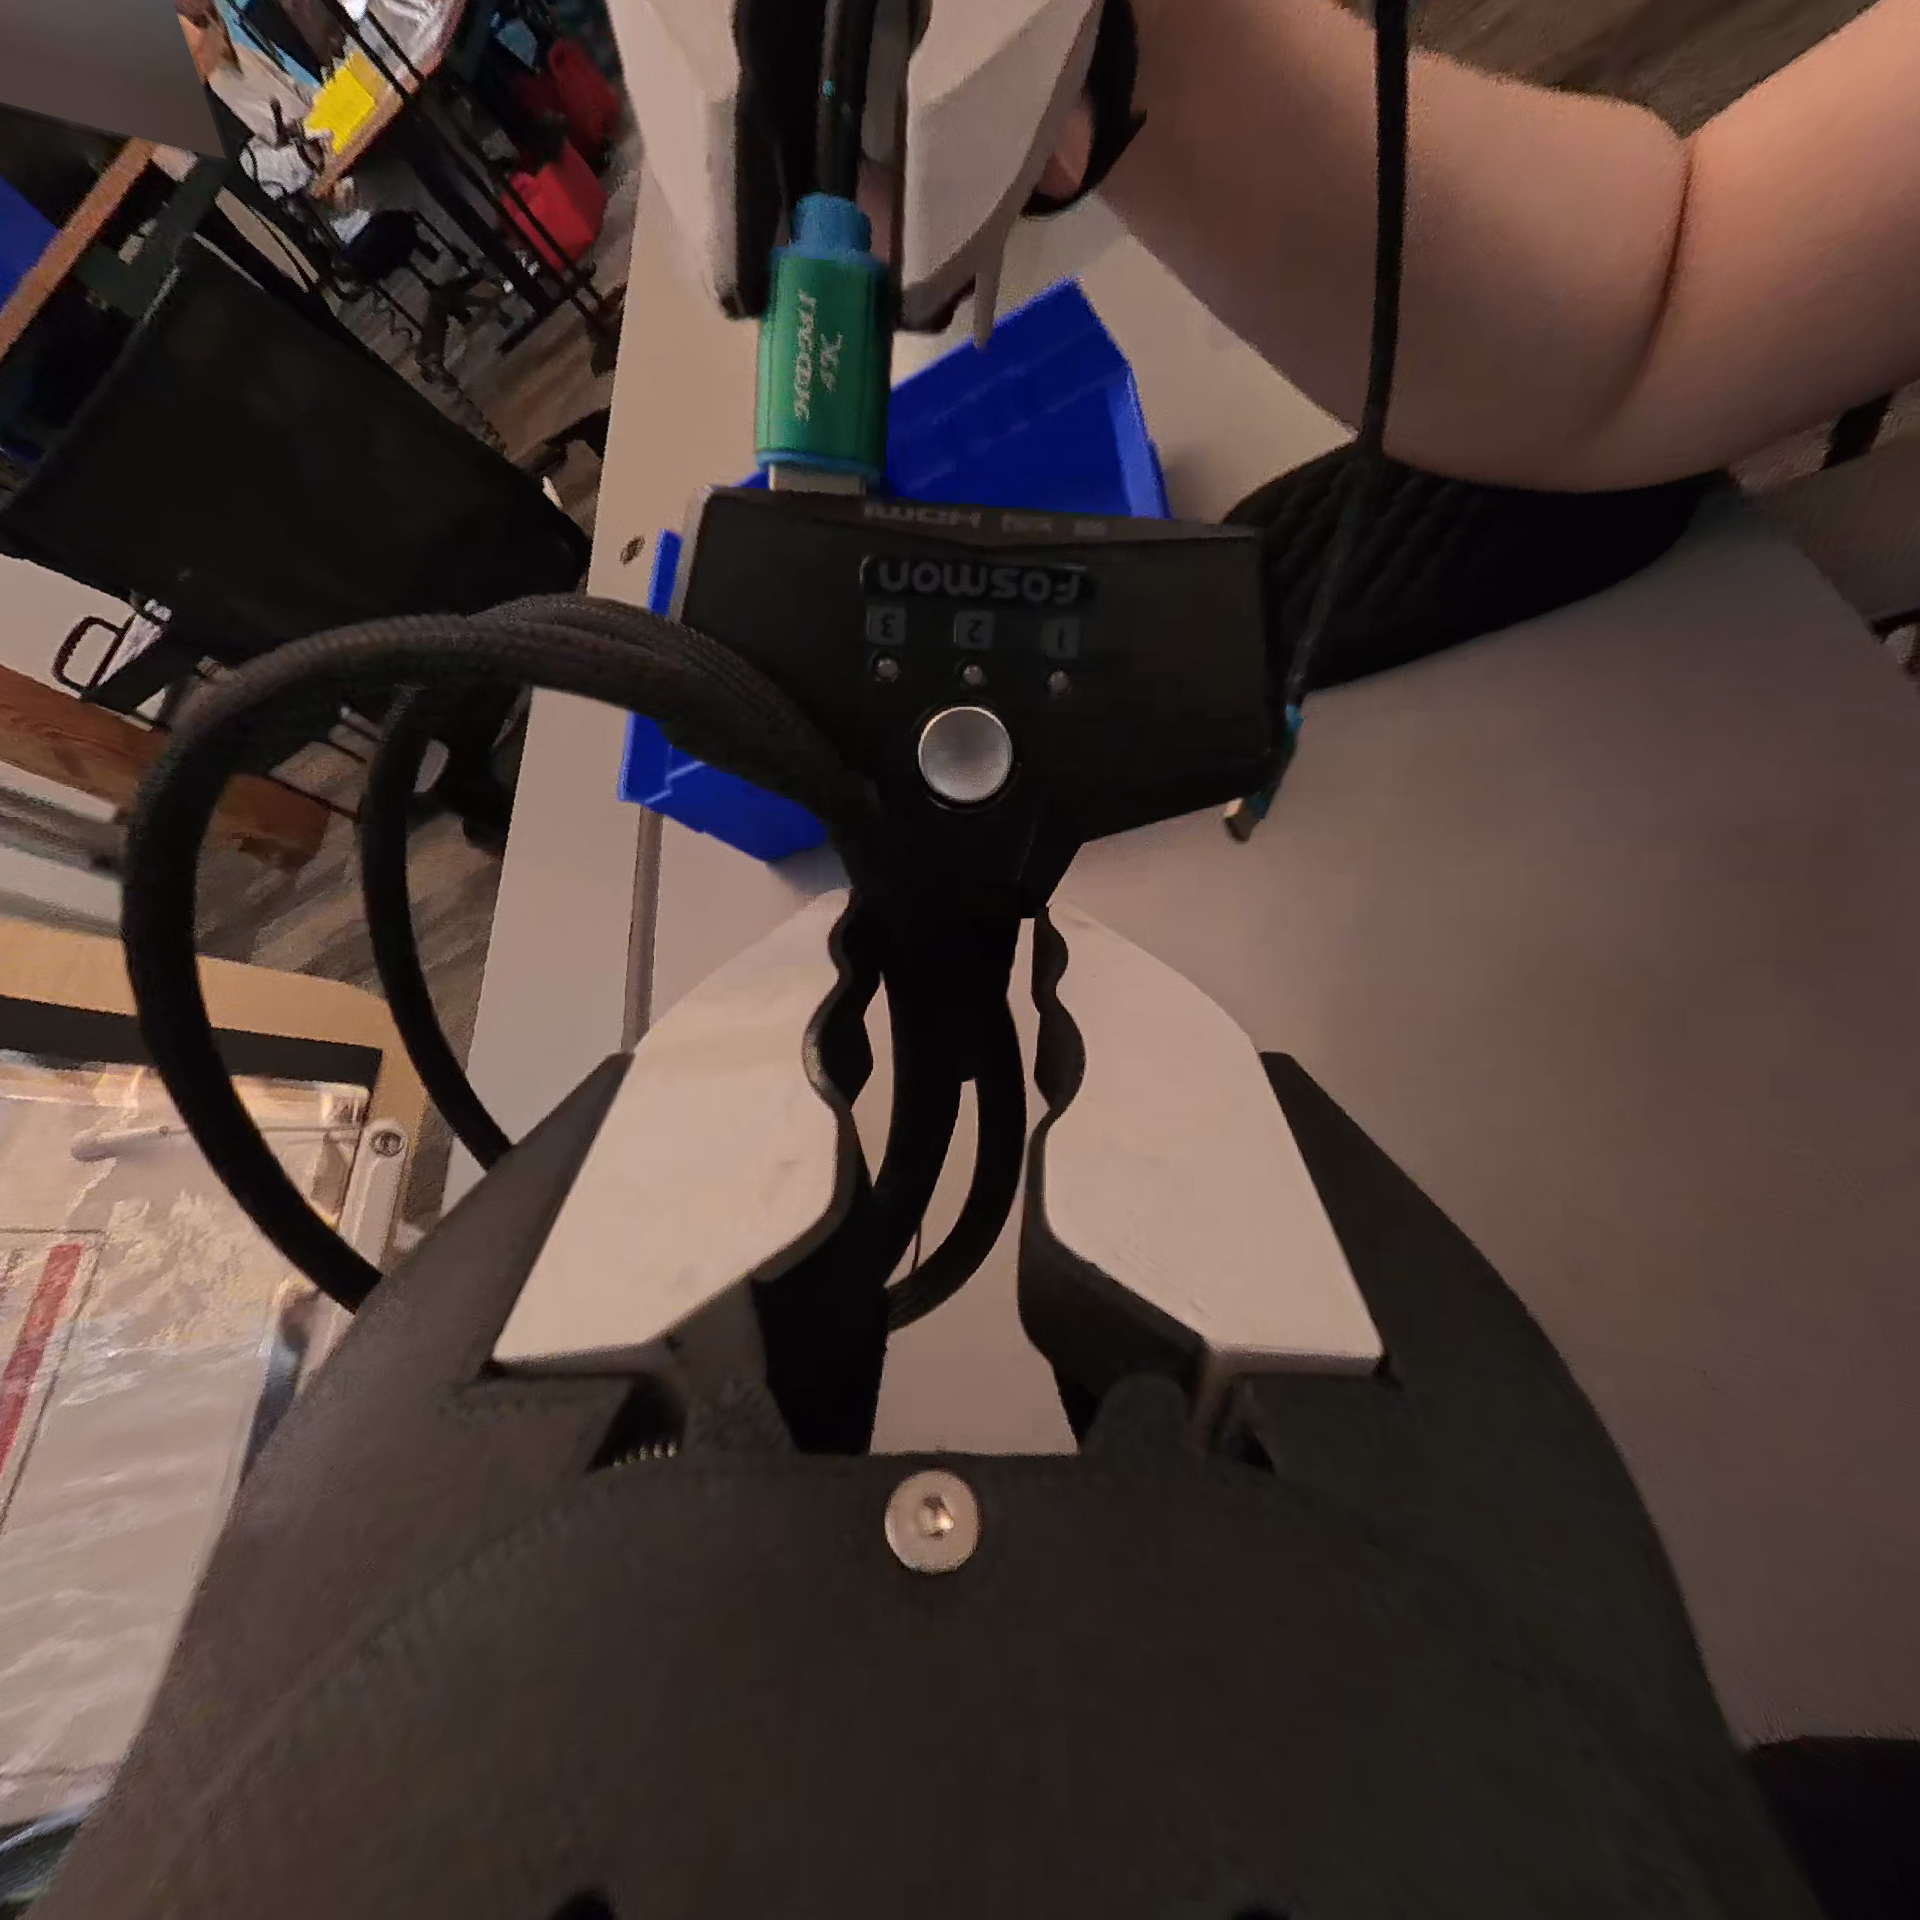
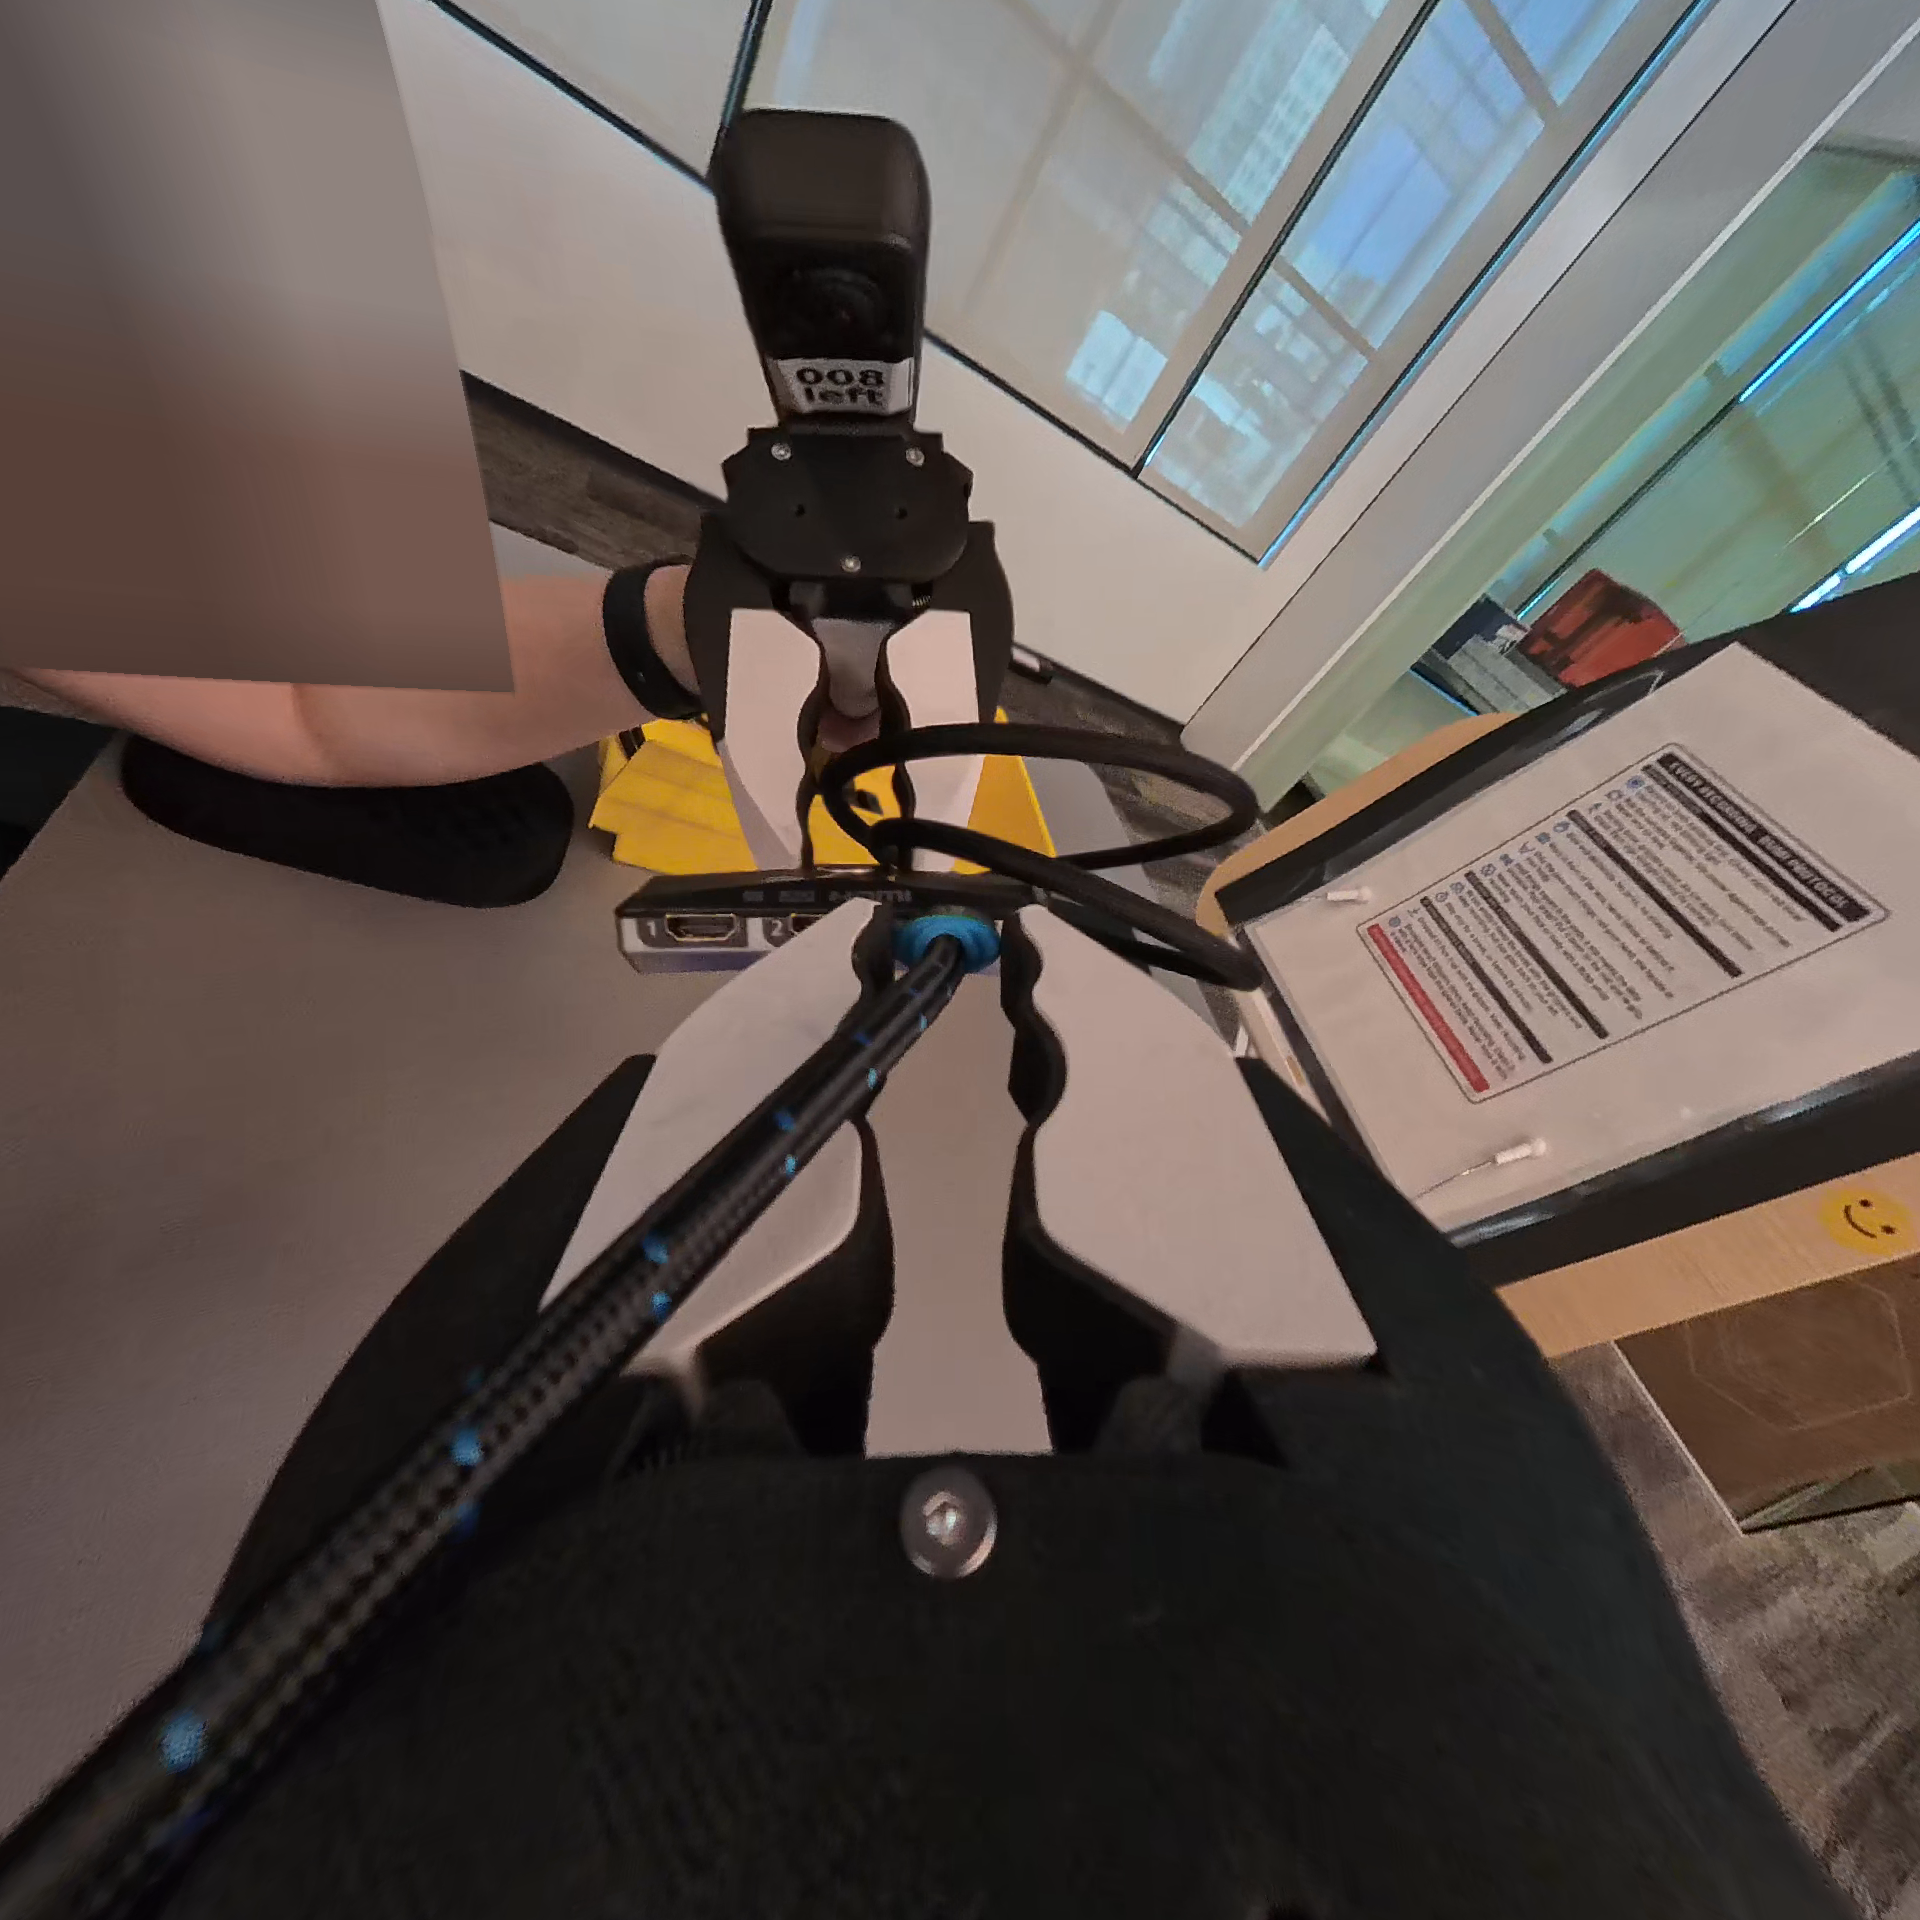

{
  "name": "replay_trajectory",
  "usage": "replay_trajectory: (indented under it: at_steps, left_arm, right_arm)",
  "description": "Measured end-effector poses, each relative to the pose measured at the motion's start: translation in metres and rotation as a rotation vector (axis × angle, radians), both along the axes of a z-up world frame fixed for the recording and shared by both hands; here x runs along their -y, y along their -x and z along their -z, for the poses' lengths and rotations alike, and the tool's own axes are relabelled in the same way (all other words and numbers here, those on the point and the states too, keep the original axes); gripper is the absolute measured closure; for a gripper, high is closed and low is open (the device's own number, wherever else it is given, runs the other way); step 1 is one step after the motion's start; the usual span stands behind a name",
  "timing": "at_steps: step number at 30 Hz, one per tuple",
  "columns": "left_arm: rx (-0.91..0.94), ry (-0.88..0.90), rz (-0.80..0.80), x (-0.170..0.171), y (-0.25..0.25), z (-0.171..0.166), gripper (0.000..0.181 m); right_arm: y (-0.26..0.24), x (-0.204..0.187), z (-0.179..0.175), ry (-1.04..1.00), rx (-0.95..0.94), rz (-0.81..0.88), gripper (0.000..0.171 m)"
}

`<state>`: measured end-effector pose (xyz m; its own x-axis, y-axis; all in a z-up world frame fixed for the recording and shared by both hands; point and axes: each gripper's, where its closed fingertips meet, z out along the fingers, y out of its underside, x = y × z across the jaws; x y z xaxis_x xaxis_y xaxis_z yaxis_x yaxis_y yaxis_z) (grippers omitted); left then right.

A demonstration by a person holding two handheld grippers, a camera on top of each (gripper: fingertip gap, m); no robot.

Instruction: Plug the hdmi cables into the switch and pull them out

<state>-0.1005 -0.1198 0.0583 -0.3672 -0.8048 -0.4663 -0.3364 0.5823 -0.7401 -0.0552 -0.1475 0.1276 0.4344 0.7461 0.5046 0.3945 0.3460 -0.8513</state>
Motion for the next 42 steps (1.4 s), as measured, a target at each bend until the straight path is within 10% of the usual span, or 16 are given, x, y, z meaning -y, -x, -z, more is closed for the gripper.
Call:
replay_trajectory:
  at_steps: [15, 24, 32, 42]
  left_arm:
    - [0.090, 0.040, -0.022, -0.006, -0.006, -0.011, 0.154]
    - [0.111, -0.164, -0.259, -0.045, 0.005, -0.020, 0.156]
    - [0.042, -0.302, -0.320, -0.050, 0.003, -0.008, 0.157]
    - [0.388, -0.126, -0.410, -0.062, 0.016, -0.059, 0.157]
  right_arm:
    - [-0.007, -0.014, -0.016, 0.067, -0.208, 0.012, 0.144]
    - [0.014, -0.056, 0.011, 0.692, -0.554, 0.001, 0.111]
    - [0.041, -0.055, 0.042, 0.877, -0.453, -0.084, 0.134]
    - [0.023, -0.072, 0.037, 0.912, -0.618, -0.105, 0.138]
